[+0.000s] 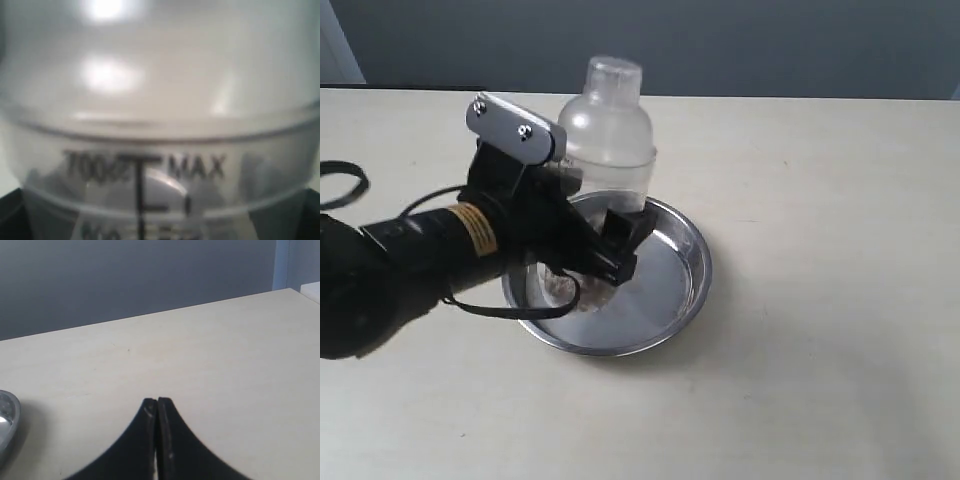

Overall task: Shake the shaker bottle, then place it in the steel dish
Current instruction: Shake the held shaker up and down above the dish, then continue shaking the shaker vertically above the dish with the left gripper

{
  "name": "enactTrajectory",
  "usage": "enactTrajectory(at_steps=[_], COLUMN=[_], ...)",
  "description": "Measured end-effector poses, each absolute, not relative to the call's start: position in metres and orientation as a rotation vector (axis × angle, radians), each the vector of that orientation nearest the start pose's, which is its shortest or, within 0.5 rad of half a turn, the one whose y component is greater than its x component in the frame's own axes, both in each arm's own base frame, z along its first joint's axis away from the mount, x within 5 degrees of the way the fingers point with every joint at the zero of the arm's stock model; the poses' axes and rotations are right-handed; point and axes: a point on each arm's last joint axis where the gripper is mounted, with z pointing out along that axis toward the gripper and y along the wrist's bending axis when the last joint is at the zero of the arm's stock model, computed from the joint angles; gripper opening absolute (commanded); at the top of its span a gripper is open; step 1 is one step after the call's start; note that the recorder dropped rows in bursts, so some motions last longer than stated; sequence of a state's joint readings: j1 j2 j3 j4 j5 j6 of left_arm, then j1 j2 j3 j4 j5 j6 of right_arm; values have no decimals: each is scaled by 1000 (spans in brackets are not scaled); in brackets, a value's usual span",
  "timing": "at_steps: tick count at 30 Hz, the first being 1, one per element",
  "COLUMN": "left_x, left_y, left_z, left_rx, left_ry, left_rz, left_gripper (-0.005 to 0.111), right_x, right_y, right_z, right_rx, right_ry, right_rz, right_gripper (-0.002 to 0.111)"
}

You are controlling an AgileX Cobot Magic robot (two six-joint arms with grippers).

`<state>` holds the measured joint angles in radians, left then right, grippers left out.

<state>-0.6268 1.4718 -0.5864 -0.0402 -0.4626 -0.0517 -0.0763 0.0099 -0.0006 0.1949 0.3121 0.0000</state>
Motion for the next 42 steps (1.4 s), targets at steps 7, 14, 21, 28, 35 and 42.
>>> enactTrajectory(at_steps=[7, 14, 21, 28, 35, 42], left_x=[238, 238, 246, 234, 241, 242], left_y=[-158, -157, -160, -162, -166, -166], left_z=[269, 257, 208, 288, 226, 265], left_rx=[402, 441, 351, 417, 420, 364], left_ry=[1547, 1669, 1818, 1502, 1774, 1600], left_rz=[-473, -454, -474, -524, -510, -514], left_gripper=[1, 1, 1, 1, 1, 1], right_x=[55, 55, 55, 55, 55, 55], right_y=[1, 1, 1, 1, 1, 1], right_z=[185, 185, 185, 185, 185, 185], right_rx=[193, 193, 193, 193, 193, 193], right_ry=[1791, 1791, 1791, 1791, 1791, 1791], right_rz=[132, 132, 132, 132, 132, 132], right_gripper=[-1, -1, -1, -1, -1, -1])
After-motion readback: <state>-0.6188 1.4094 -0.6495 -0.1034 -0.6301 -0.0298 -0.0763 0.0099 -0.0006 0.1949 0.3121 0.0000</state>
